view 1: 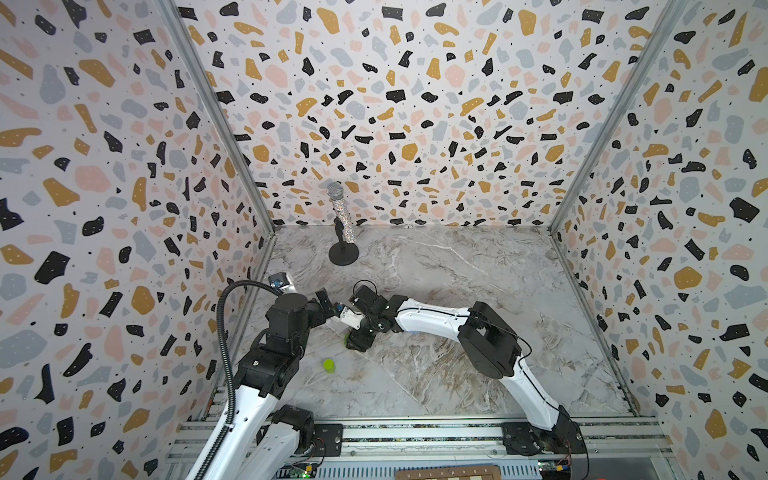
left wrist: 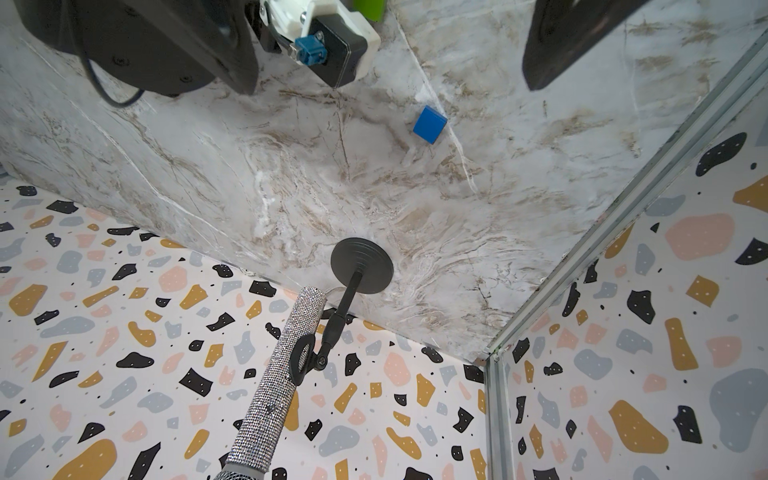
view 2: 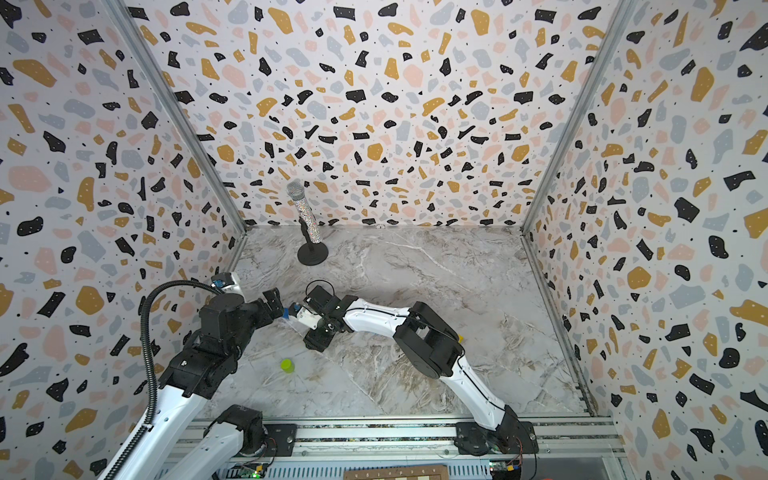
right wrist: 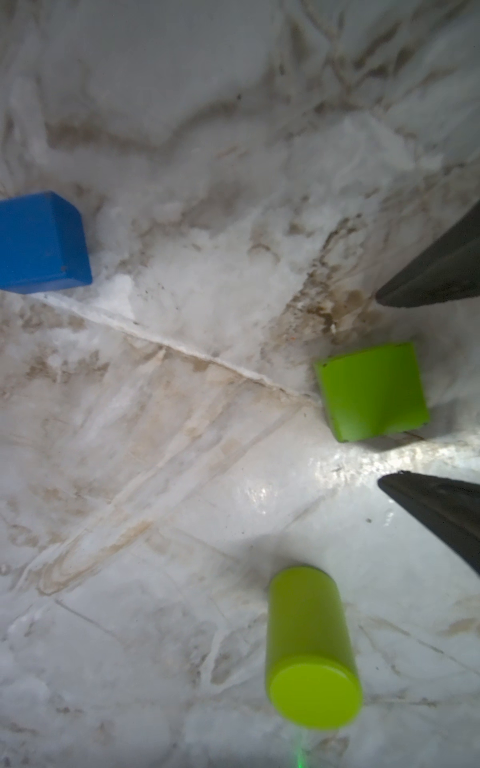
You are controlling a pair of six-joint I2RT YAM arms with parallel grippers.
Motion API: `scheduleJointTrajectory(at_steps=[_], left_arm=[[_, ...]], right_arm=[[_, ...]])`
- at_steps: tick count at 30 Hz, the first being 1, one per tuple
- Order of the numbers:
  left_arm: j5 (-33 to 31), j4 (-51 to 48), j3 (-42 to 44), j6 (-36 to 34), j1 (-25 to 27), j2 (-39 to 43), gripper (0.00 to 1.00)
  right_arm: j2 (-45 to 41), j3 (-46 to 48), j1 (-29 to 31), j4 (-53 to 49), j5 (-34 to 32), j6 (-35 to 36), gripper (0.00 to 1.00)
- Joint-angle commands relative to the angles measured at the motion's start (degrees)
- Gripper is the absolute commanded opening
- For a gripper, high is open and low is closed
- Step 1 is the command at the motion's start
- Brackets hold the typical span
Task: Build the wood block tower
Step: 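Withdraw the left arm while moving the right gripper toward the green cube, then close the right gripper on the small green cube, then lift the green cube and carry it above the yellow cube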
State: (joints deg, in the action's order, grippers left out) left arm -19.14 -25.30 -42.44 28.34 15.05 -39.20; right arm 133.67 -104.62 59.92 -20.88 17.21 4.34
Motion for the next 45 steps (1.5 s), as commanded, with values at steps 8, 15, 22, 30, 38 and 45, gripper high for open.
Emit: scheduleJointTrajectory(at_steps=[8,15,22,30,38,45], left_arm=[[1.1,2.7,0.9,-0.4,-0.6,0.5,1.0],[1.7,2.8,1.0,-0.5,-0.8,0.4,1.0],[1.7,2.9,1.0,-0.6,-1.0,0.5,1.0],[2.3,3.1,1.1,-0.9,-1.1,-0.1,1.0],[3.5,3.5,1.1,-1.5,-1.2,-0.1,1.0],[7.8,5.5,0.9,-3.6,-1.1,-1.8,1.0]], right_arm=[[0.6,-3.0,0.5,-0.5,-0.4,-0.4,0.57],[1.1,-2.8,1.5,-2.0,-4.0,1.5,0.49],[0.3,-2.8,1.7,-2.6,-5.1,1.3,0.41],[-3.6,0.2,1.7,-2.5,-7.2,1.3,0.32],[-8.5,4.2,1.7,-2.0,-8.5,1.1,0.3],[-14.5,7.7,1.5,-3.0,-11.6,1.7,0.29]])
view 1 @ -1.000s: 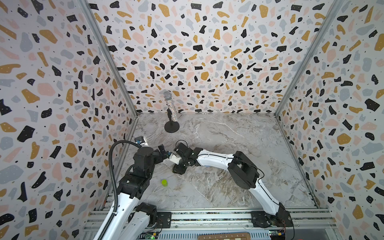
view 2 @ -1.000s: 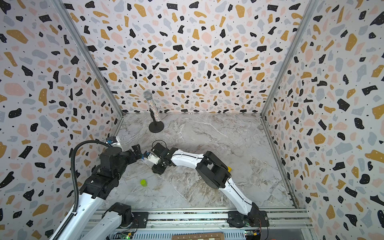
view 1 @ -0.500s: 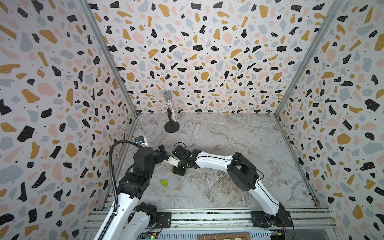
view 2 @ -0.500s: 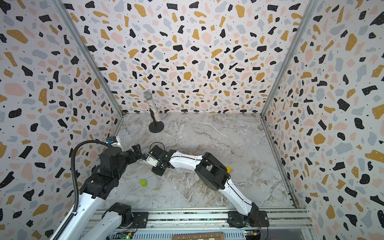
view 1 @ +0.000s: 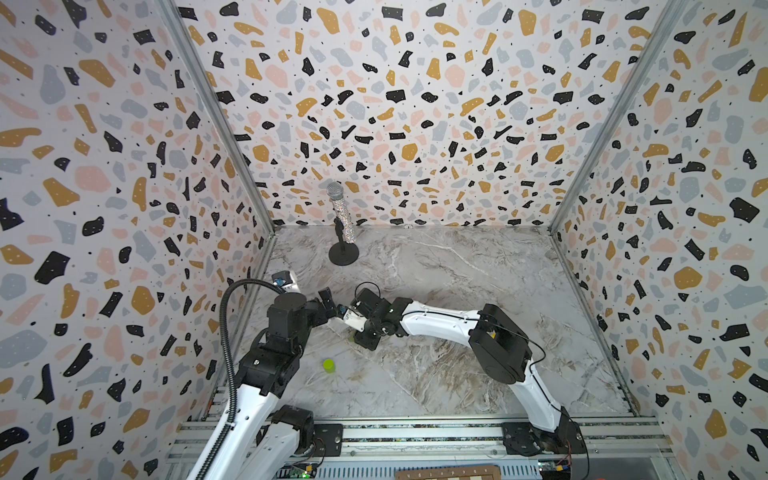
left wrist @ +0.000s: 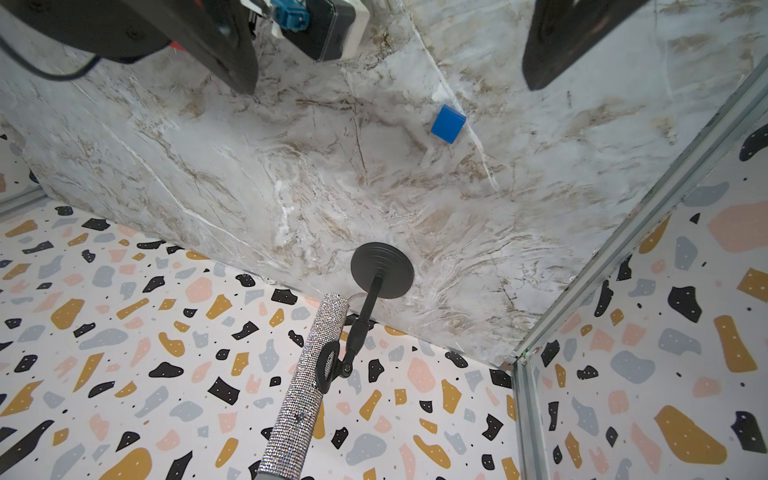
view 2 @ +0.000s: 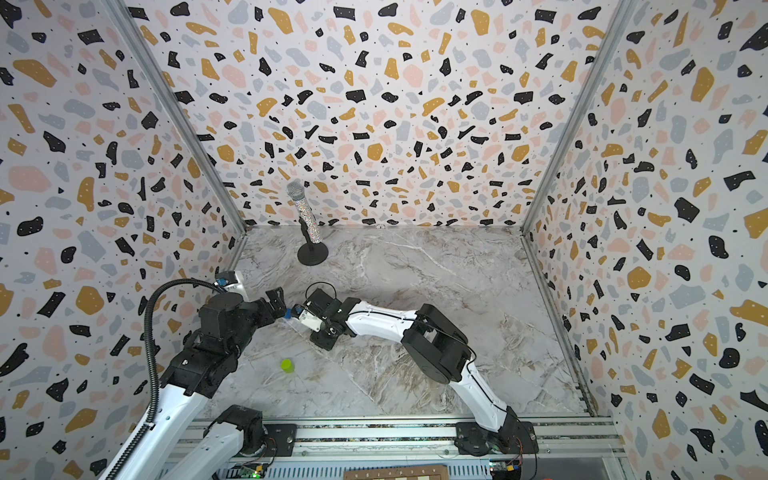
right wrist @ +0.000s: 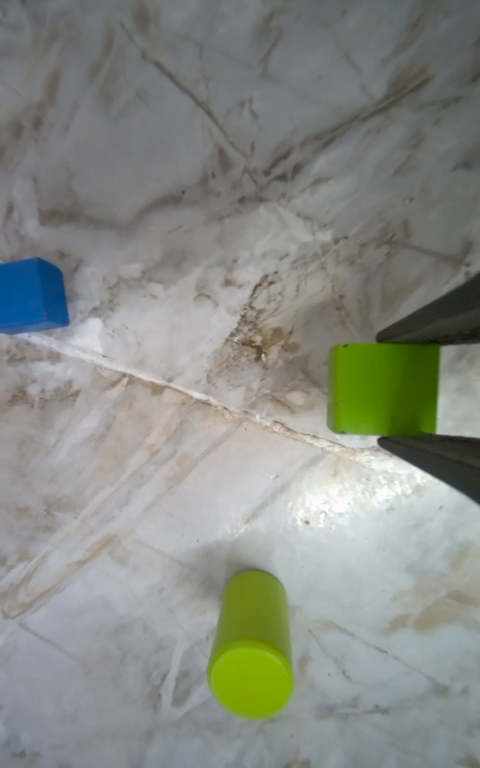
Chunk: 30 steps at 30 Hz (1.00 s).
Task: Build the wood block tower
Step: 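Lift the green cube and carry it above the yellow cube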
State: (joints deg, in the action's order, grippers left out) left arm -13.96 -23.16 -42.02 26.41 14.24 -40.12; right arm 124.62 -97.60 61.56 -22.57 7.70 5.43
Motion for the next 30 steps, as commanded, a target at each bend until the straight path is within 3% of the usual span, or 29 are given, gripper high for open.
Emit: scheduleJointTrajectory(at_steps=[1,13,30], left_arm=[[3.5,3.4,0.2,-1.5,-0.3,-1.7,1.0],[9.6,6.0,-3.5,0.6,0.3,-8.5,1.0],[5.1,10.8,-1.2,3.3,7.8,-15.4,1.0]], right_arm=[[-6.4,1.2,-0.2,-1.7,-2.7,0.7,0.29],[-21.2,13.2,-5.9,-3.5,-2.9,-2.5,0.29],[-32.5,24.0,-16.6,-5.4,-0.8,-2.2,0.29]])
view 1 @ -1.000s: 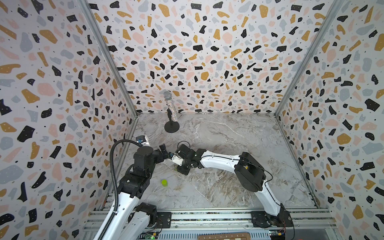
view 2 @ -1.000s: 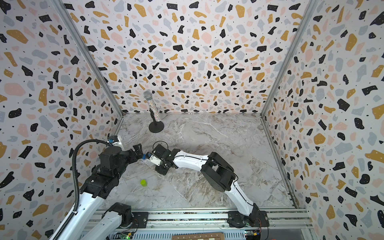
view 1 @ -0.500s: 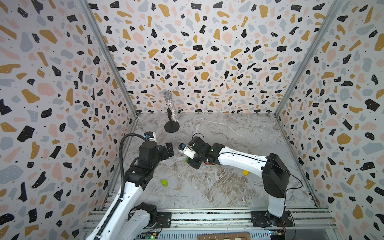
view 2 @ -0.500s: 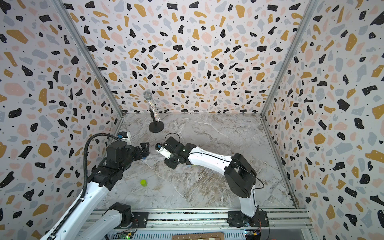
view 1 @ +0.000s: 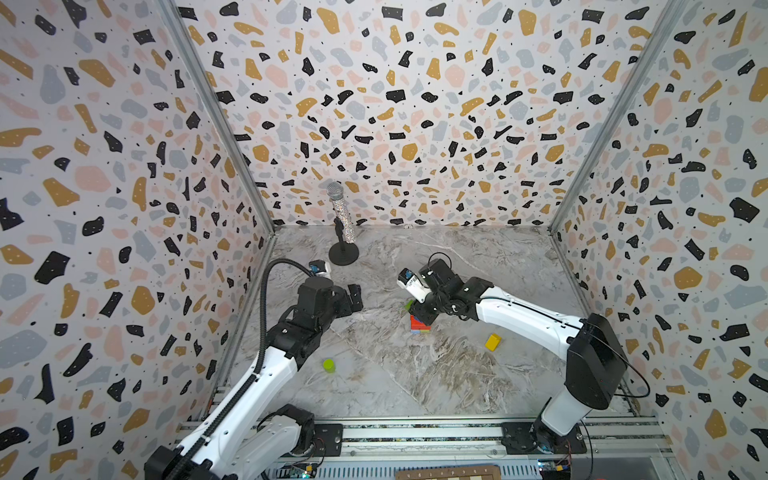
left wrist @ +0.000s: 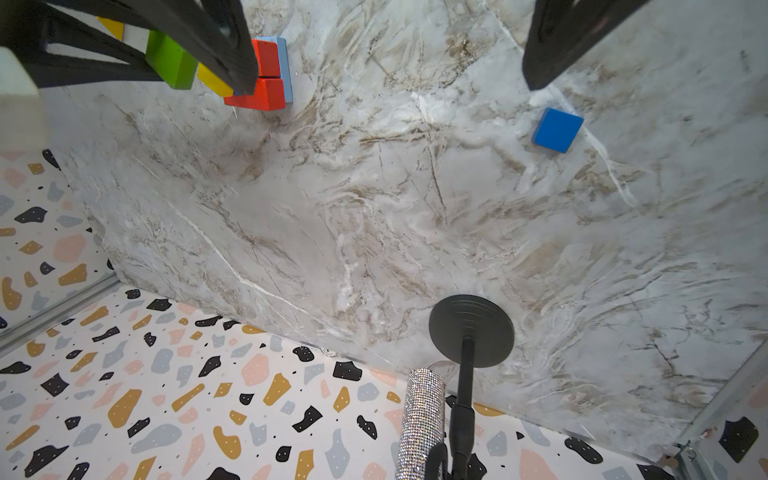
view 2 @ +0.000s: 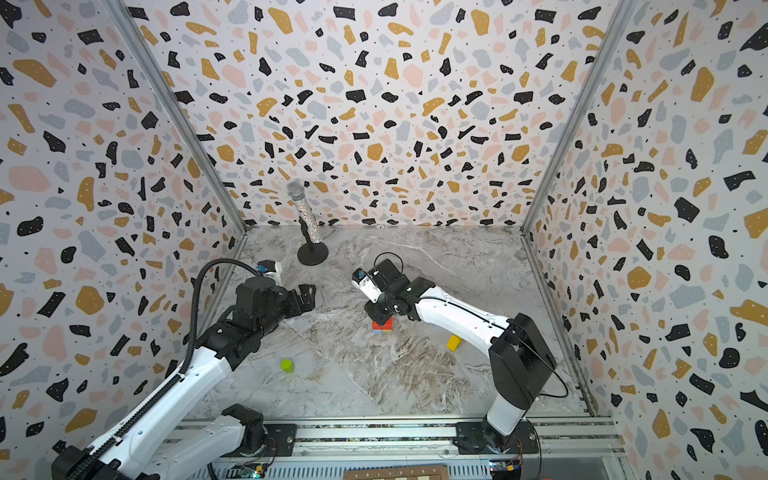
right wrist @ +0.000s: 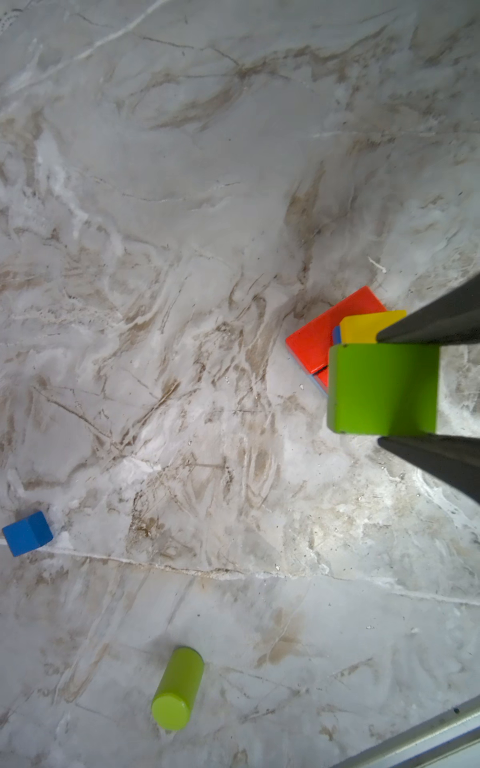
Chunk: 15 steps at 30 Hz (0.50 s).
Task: Build the wood block tower
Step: 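Lift the green cube and carry it above the yellow cube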
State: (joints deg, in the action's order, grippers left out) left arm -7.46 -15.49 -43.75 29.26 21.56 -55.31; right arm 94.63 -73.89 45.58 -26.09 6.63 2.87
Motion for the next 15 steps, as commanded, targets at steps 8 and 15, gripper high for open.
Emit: scheduleJointTrajectory(at_steps=[8,15], left_arm=[[-1.1,4.2,3.1,0.0,1.1,-1.5,1.0],[-1.4,4.3,3.8,-0.3,1.2,-1.4,1.0]], right_arm=[[-2.6,0.9,-1.6,-2.9,-1.2,0.9,0.29],[-0.5,0.1,-1.7,-3.6,-0.2,1.3,0.29]])
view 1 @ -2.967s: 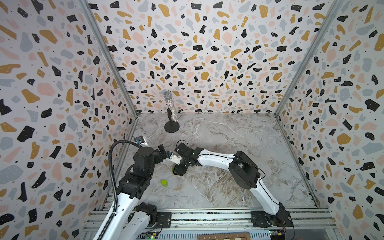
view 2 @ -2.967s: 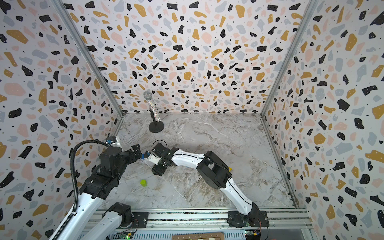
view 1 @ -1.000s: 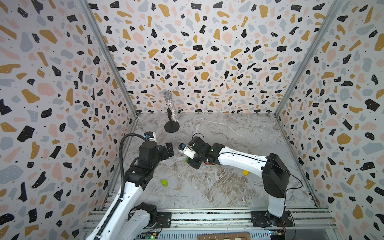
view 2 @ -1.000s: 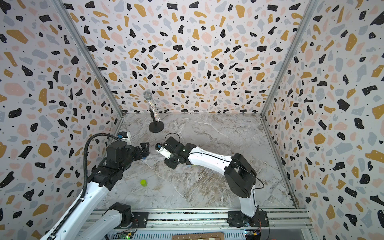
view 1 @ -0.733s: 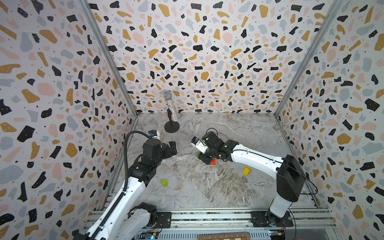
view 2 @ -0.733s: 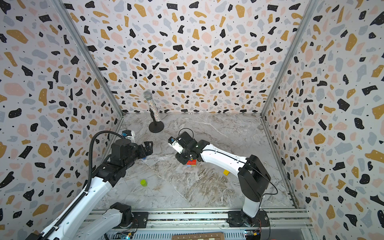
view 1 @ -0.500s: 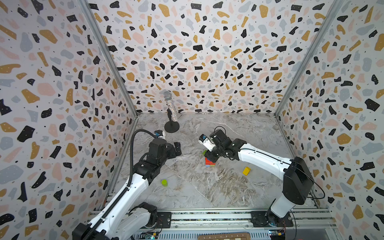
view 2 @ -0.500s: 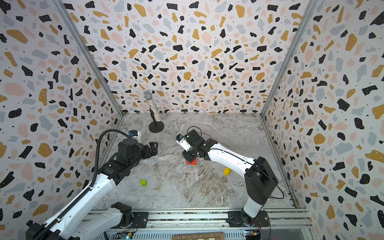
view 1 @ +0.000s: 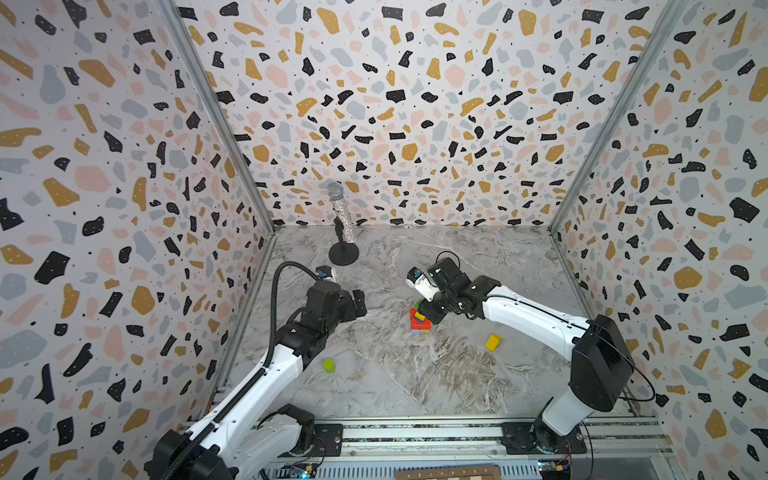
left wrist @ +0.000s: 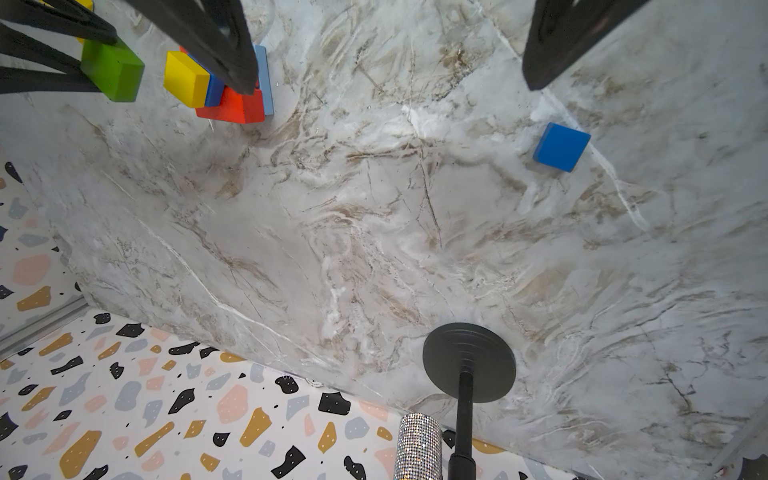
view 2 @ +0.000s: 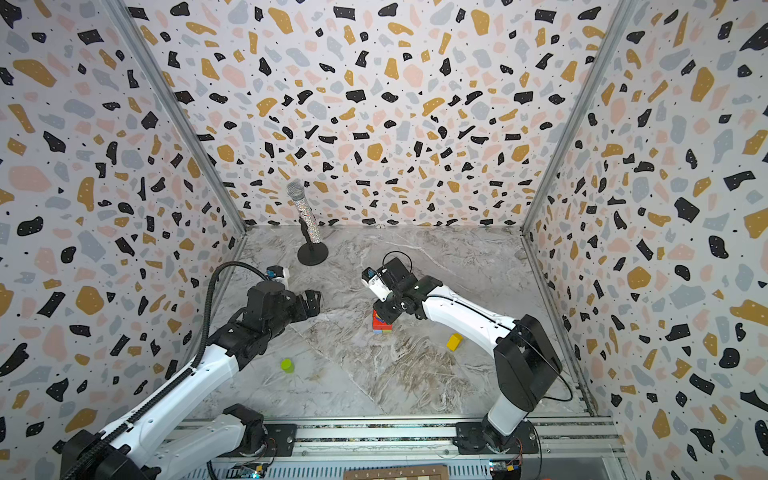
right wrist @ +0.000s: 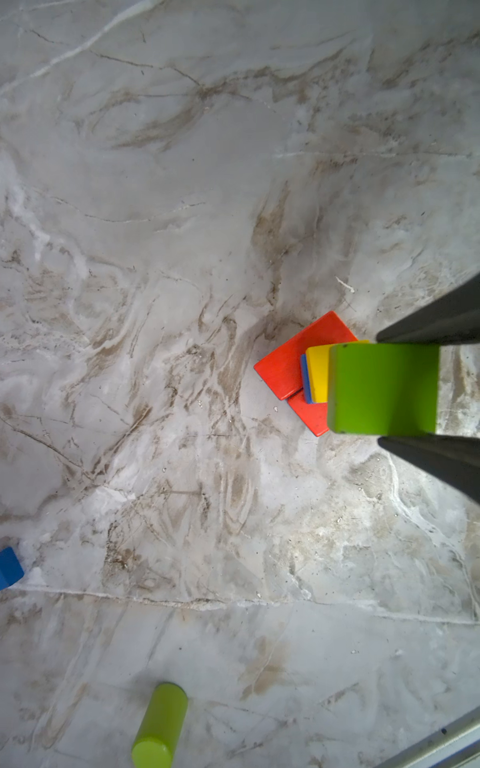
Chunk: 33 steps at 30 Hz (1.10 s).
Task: Build the wood block tower
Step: 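Lift the green cube and carry it above the yellow cube, then lower the green cube onto the yellow cube with the right gripper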
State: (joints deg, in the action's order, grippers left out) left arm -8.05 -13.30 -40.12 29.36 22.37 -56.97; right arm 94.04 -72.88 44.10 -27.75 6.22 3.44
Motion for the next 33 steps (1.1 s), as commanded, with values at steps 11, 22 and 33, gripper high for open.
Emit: scheduleJointTrajectory(at_steps=[11,22,33], left_arm=[[-1.1,2.3,0.2,-0.5,0.3,0.1,1.0],[-1.2,2.4,-0.2,-0.4,0.4,-0.4,1.0],[-1.2,2.4,-0.5,-0.4,0.3,-1.0,1.0]], right_arm=[[2.2,-1.3,-0.3,-2.6,0.0,0.6,0.29],[3.3,-1.6,-0.8,-2.8,-0.1,0.4,0.29],[4.2,-2.2,-0.9,-2.7,0.5,0.3,0.3]])
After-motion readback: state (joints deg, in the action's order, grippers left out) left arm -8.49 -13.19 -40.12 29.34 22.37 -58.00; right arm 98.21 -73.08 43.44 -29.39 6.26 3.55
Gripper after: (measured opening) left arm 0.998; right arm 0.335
